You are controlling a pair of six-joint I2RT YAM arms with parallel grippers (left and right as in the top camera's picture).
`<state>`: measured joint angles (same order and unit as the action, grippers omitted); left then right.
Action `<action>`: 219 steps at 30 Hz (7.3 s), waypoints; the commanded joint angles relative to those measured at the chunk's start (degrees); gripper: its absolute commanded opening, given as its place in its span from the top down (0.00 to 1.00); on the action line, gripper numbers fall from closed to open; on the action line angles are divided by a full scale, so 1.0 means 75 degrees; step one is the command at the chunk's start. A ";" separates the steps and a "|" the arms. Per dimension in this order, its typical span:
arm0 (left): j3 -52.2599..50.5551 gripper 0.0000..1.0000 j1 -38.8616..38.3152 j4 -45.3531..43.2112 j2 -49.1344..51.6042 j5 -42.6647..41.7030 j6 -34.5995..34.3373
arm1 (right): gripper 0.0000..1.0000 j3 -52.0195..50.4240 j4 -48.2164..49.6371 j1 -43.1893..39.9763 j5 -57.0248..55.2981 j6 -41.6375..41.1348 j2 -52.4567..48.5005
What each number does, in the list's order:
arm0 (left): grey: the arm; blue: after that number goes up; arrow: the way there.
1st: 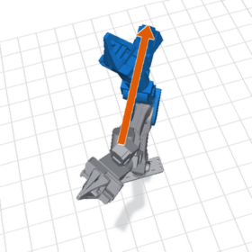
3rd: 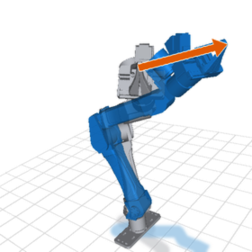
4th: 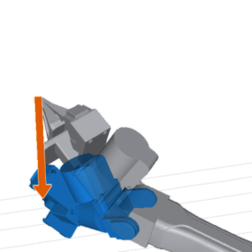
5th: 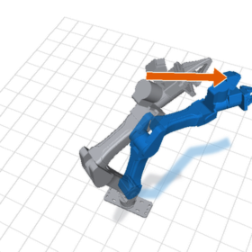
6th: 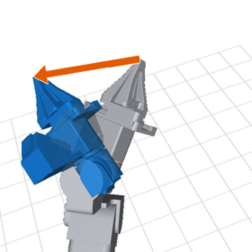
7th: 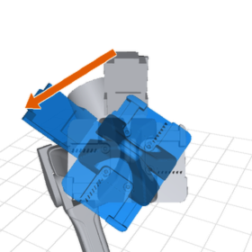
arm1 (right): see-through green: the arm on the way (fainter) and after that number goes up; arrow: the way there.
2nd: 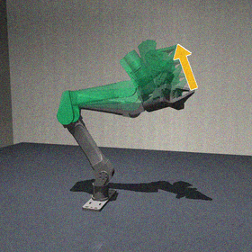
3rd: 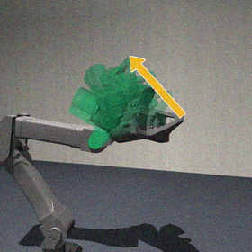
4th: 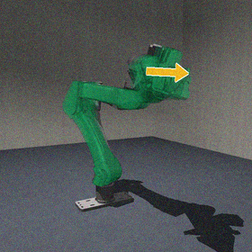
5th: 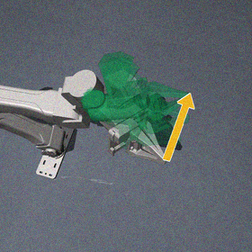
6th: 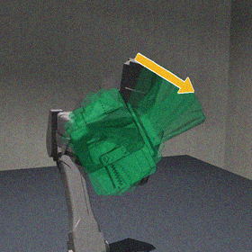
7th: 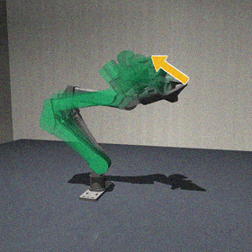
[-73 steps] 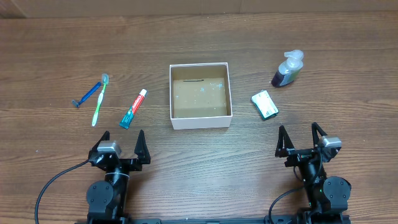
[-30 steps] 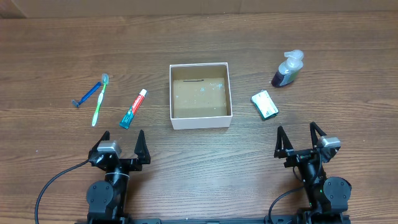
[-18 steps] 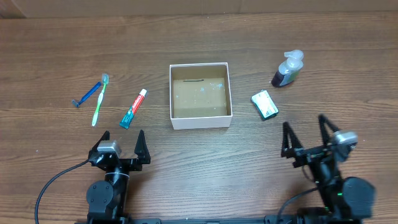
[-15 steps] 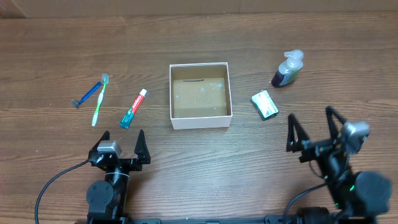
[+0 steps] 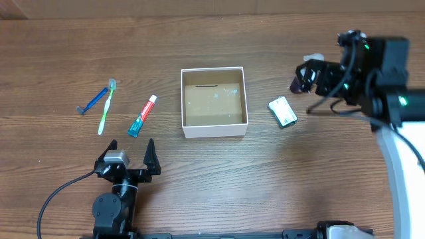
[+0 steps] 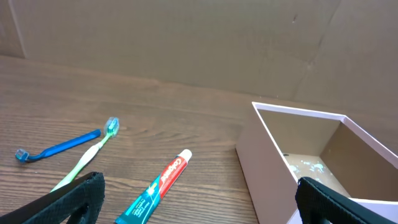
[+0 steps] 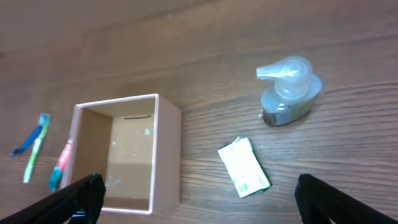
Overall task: Pack container
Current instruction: 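Reach the right gripper to the soap pump bottle and grasp it, then lift the soap bottle with the right gripper and carry it over the box, then lower the soap bottle into the box's left corner and release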
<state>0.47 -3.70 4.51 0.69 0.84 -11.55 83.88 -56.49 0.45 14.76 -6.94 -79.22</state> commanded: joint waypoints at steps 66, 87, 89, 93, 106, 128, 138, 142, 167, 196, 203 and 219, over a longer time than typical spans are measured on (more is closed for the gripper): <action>-0.0026 0.00 0.0050 -0.0009 -0.0058 -0.0055 0.0149 | 0.23 0.0262 0.2862 -0.0402 -0.1603 -0.4322 -0.3643; -0.0026 0.00 0.0050 -0.0012 -0.0058 -0.0055 0.0149 | 0.71 0.0262 0.1798 -0.0405 -0.1626 -0.2582 -0.3643; -0.0026 0.00 0.0050 -0.0009 -0.0058 -0.0055 0.0149 | 0.72 0.0262 0.1798 -0.0405 -0.1635 -0.2107 -0.3643; -0.0026 0.00 0.0050 -0.0012 -0.0058 -0.0055 0.0149 | 0.77 0.0262 0.1766 -0.0405 -0.1652 -0.1355 -0.3643; -0.0026 0.00 0.0050 -0.0009 -0.0058 -0.0055 0.0149 | 0.91 0.0813 0.1411 -0.0405 -0.2197 -0.0595 -0.3640; -0.0026 0.00 0.0050 -0.0012 -0.0058 -0.0055 0.0149 | 0.94 0.4864 -0.1239 0.1437 0.0731 -0.1731 -0.3599; -0.0026 0.00 0.0050 -0.0009 -0.0058 -0.0055 0.0149 | 0.94 0.4817 -0.0764 0.3529 -0.1909 -0.2850 -0.3736; -0.0026 0.00 0.0050 -0.0009 -0.0058 -0.0055 0.0149 | 0.94 0.4814 -0.0723 0.4307 -0.3646 -0.3346 -0.4013; -0.0026 0.00 0.0050 -0.0009 -0.0058 -0.0055 0.0149 | 0.96 0.4811 0.0289 0.5071 -0.4908 -0.4838 -0.5636; -0.0026 0.00 0.0050 -0.0009 -0.0058 -0.0055 0.0149 | 0.96 0.4811 0.0423 0.5441 -0.4878 -0.5085 -0.6429; -0.0026 0.00 0.0050 -0.0012 -0.0058 -0.0055 0.0149 | 0.95 0.4811 0.0446 0.5447 -0.4878 -0.5147 -0.6470; -0.0026 0.00 0.0050 -0.0009 -0.0058 -0.0055 0.0149 | 0.62 0.4811 0.0443 0.5447 -0.4695 -0.5129 -0.6470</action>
<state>0.47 -3.70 4.54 0.69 0.84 -11.55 118.06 -53.39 40.93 -20.75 -45.04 -127.90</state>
